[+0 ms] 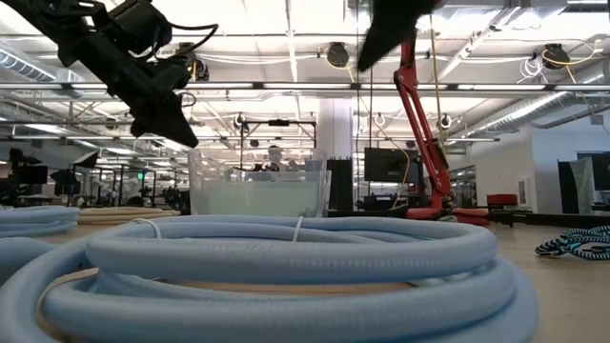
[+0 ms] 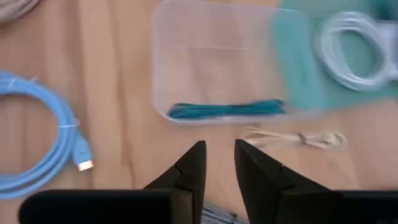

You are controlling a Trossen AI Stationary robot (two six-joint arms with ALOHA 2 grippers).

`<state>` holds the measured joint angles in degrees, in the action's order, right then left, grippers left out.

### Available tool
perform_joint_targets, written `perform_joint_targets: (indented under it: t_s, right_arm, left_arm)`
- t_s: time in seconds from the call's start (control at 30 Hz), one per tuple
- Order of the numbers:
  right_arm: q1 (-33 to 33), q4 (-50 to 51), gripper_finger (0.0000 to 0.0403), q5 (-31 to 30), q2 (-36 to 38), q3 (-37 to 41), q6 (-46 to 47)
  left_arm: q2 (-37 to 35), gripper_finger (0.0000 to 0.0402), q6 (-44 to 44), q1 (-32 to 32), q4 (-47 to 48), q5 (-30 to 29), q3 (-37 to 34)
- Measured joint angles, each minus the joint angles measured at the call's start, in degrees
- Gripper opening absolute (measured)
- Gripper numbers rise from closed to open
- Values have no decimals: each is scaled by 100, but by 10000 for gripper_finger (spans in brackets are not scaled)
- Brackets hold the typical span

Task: Pick & Place USB Port
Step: Put the top brown rolled USB cable into the blue bin

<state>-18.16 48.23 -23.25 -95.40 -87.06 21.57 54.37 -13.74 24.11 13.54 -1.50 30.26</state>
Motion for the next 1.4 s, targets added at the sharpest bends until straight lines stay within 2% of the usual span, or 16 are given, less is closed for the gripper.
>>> perform_joint_targets:
  t_s: [0.2,0.37,0.5,0.63,0.77,0.9,1.2,1.3,1.4]
  right_arm:
    - [-625,155,33,-1261,2007,1916,1759]
    - [-591,66,11,-2279,3881,3521,2816]
    - [-30,-441,5,-2659,5138,4433,2759]
    - [602,-1732,9,-2478,5965,5107,1665]
    - [1035,-3227,16,-1633,6318,5680,452]
    - [1259,-3995,20,-961,6336,6048,-55]
    - [1498,-4067,21,-343,6311,6132,-142]
    - [1542,-4065,27,-349,6311,6130,-205]
    - [1557,-4020,35,-355,6309,6130,-309]
  left_arm:
    - [0,24,-52,-142,-4,-2,0]
    - [0,24,-50,-155,-129,-6,0]
    - [0,24,-4,34,-234,-142,127]
    - [0,24,119,289,386,-162,568]
    - [0,24,313,492,1531,-468,1139]
    - [0,24,316,559,2429,-640,1434]
    - [3,24,396,242,4154,-303,1445]
    - [3,24,158,-2,4315,-250,1445]
    - [2,24,-66,-369,4130,122,1443]
